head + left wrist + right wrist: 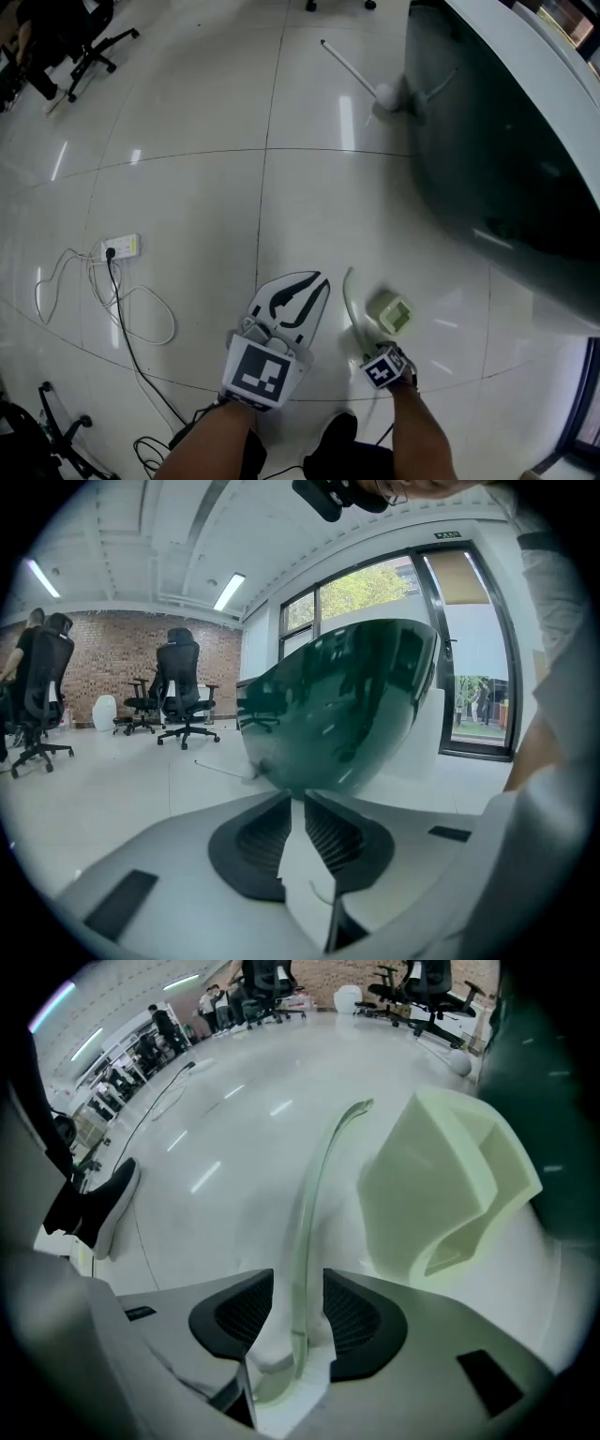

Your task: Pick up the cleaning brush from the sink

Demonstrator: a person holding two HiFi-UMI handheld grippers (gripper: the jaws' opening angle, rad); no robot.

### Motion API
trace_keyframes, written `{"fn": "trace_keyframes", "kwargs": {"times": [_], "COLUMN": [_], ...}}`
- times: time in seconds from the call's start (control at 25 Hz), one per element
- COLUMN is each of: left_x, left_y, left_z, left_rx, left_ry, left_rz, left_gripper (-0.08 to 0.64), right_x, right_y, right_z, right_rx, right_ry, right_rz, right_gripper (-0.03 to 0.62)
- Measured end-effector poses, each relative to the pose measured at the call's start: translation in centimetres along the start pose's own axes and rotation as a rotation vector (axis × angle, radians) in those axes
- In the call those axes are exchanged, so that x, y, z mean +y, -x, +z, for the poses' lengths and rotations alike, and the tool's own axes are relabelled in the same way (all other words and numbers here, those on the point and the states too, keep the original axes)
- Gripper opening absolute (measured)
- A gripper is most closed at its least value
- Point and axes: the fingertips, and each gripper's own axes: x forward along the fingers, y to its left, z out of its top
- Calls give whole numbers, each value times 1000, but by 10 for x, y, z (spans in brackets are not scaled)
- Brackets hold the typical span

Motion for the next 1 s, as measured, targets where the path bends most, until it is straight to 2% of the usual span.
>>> {"fn": "trace_keyframes", "kwargs": {"times": [0.16, 0.28, 0.48, 0.6, 0.72, 0.84, 0.92, 1.0], "left_x": [2, 3, 3, 1, -3, -17, -27, -37], "left_y": [-5, -6, -14, -15, -14, -7, -1, 13], "left_z": [1, 4, 8, 10, 11, 5, -6, -24], "left_rx": [-2, -14, -33, -28, -15, 8, 50, 135], "left_ry": [-29, -26, -26, -13, 6, 35, 65, 81], "left_rz": [-14, -20, -31, -47, -62, -79, -81, -84], "left_gripper": [29, 26, 18, 17, 17, 17, 17, 17], "right_x": [-2, -1, -3, 3, 0, 5, 14, 33], "right_y": [-10, -16, -20, -18, -16, 7, 31, 63], "right_z": [-1, -8, -4, -4, -4, 16, 30, 48], "right_rx": [32, 81, 85, 101, 79, -36, -102, -138], "right_ry": [-16, 24, 64, 66, -24, -145, -197, -221], "right_rz": [7, 7, -4, 26, 54, 117, 154, 193], "right_gripper": [138, 138, 124, 50, 33, 29, 29, 29]}}
